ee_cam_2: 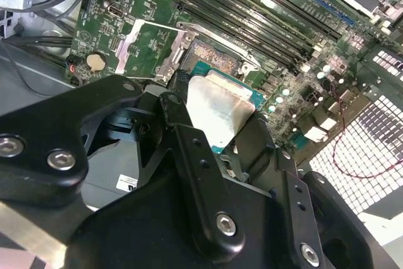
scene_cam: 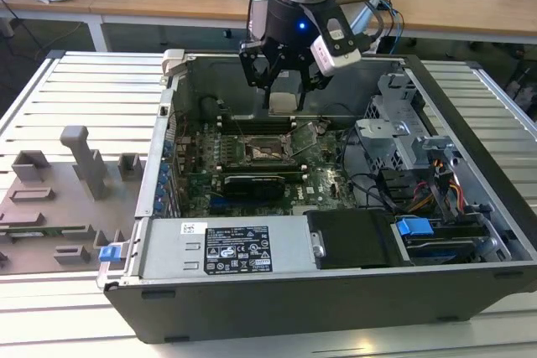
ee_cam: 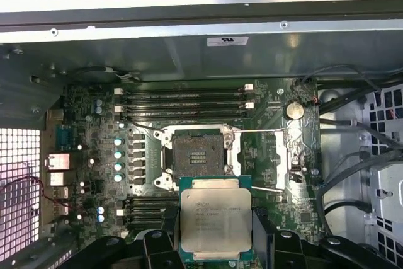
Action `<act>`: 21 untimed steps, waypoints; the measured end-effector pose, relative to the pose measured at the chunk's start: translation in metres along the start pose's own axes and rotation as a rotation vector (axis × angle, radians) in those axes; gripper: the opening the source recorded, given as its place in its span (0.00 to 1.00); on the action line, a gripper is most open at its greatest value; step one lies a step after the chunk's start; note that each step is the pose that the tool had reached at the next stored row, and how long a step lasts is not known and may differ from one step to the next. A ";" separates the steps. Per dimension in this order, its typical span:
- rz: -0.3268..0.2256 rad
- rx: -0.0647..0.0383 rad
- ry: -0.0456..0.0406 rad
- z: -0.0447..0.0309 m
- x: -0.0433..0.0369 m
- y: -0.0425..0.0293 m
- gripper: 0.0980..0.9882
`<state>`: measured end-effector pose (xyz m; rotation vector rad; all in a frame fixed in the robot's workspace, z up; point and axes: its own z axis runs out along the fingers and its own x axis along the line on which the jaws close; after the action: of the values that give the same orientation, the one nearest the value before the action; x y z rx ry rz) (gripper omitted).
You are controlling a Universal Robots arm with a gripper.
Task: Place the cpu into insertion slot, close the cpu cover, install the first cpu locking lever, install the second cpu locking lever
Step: 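Place the cpu into insertion slot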
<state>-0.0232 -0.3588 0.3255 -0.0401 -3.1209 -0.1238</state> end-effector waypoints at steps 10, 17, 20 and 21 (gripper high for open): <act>0.000 0.000 0.0000 0.0087 -0.0002 -0.0007 0.50; 0.000 0.000 0.0001 0.0143 -0.0003 -0.0011 0.50; 0.000 0.001 0.0001 0.0160 -0.0003 -0.0013 0.50; 0.000 0.002 0.0000 0.0164 -0.0003 -0.0013 0.50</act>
<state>-0.0232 -0.3588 0.3091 -0.0401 -3.1209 -0.1214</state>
